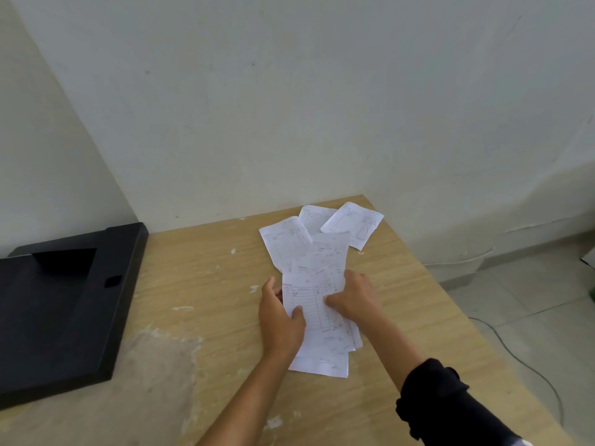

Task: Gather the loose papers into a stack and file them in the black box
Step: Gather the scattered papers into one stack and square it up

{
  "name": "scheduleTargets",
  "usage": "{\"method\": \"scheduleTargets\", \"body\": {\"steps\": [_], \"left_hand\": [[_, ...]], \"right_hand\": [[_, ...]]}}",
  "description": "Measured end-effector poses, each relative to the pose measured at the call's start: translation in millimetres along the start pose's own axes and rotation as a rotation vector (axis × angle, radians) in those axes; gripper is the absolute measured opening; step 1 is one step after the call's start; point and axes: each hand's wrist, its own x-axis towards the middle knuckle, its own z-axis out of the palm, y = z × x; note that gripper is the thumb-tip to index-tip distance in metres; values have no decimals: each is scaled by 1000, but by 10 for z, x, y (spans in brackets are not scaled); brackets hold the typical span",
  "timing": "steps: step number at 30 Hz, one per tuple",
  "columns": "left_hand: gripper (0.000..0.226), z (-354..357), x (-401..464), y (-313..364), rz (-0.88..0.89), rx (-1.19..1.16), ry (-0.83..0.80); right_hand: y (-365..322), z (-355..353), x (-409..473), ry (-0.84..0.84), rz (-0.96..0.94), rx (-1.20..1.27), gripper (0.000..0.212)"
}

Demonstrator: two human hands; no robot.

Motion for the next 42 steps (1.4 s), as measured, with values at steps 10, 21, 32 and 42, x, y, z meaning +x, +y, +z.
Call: {"method": "scheduleTargets", "body": {"steps": [10,21,32,42], "left_hand": [[52,54,431,43,39,-6,42],[55,214,1051,75,75,519,-28],[70,295,1316,115,157,461,-33],[66,294,1371,116,133,236,-16]], "right_hand": [[-238,-186,429,154,-4,404,21],[-376,31,1160,250,-167,-193,40],[-256,-43,1127,243,-139,-177,83],[-579,-48,1165,151,59,314,22]]}}
